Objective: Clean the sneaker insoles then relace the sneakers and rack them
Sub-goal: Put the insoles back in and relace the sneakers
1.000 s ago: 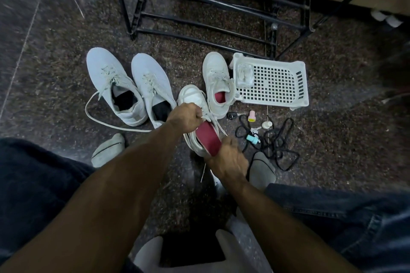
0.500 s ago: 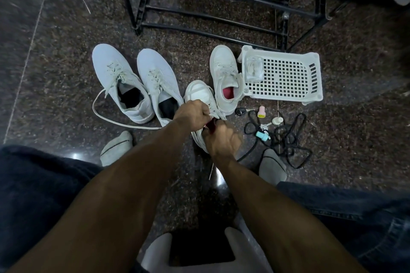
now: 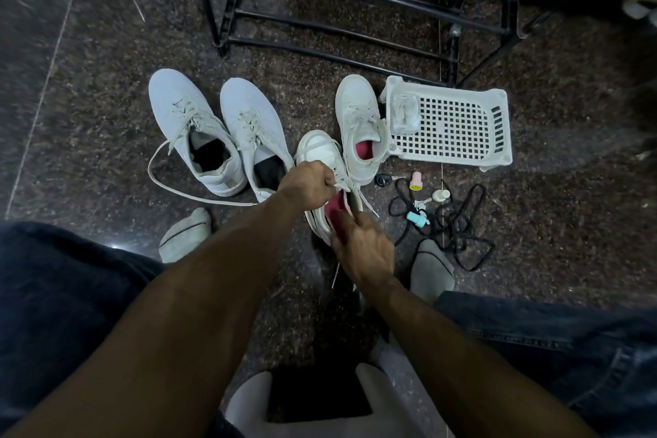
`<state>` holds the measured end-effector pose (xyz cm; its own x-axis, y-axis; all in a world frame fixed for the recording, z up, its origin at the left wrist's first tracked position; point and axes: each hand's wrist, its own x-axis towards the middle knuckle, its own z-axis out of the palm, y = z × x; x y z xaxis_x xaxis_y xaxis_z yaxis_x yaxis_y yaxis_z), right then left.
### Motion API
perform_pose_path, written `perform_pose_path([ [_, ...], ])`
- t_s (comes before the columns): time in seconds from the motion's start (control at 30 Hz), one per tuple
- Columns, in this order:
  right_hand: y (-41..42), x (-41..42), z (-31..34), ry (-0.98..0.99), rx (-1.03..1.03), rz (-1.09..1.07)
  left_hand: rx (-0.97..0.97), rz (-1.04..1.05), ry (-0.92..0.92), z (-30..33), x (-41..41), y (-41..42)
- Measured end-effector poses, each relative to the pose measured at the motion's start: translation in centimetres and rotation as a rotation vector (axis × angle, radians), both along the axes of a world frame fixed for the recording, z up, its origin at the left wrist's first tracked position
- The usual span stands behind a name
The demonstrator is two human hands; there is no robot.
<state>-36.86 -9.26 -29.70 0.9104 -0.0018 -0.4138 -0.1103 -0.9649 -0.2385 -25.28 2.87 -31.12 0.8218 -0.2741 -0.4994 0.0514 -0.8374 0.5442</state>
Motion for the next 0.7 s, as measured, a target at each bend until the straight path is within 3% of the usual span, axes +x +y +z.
perform_pose_path([
  [0.27, 0.4, 3.3, -0.8, 0.003, 0.073, -0.168, 0.003, 0.003, 0.004, -0.2, 0.1, -0.2],
  [0.7, 3.1, 4.8, -1.9, -0.075, 0.447, -1.119, 0.013, 0.018, 0.005, -0.4, 0.1, -0.2],
])
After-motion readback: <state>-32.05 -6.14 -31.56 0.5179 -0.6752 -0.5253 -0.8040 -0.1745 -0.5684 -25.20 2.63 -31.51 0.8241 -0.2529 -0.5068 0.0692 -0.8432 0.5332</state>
